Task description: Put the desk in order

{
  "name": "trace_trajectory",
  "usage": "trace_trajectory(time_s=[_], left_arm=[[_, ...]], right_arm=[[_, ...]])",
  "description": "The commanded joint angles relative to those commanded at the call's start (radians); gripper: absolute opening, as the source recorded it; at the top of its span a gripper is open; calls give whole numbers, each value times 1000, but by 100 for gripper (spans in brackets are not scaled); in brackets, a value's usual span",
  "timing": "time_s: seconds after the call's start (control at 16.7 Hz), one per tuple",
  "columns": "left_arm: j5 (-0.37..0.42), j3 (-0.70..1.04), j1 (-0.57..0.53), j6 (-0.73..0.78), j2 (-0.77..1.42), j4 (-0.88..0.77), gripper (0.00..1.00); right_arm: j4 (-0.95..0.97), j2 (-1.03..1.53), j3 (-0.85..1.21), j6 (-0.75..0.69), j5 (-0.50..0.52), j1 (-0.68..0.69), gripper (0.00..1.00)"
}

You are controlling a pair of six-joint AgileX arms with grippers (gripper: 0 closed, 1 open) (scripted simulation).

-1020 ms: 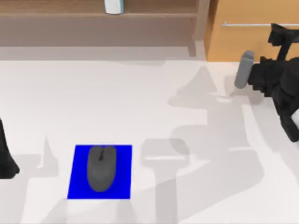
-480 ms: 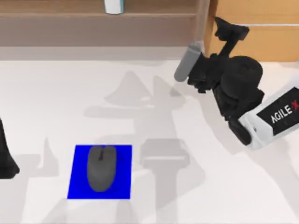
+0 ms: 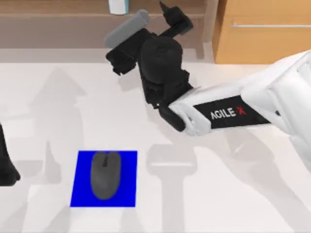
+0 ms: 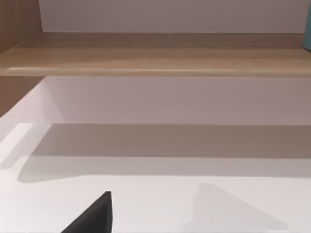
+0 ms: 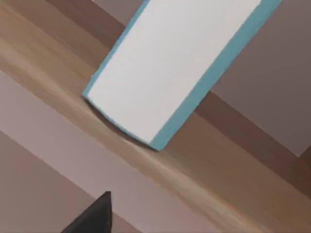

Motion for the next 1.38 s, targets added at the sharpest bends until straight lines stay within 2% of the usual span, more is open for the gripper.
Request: trace_trajectory(time_s=[0.3, 0.6, 1.14, 1.38], left_arm=[[0, 0, 0, 0, 0, 0, 100], [0, 0, 0, 0, 0, 0, 100], [0, 0, 0, 0, 0, 0, 100], [0, 0, 0, 0, 0, 0, 100]], right_arm=[[-267, 103, 359, 358, 132, 41, 100], [-463, 172, 616, 579, 230, 62, 100], [-513, 192, 686, 621, 247, 61, 100], [-559, 248, 787, 620, 234, 49, 100]])
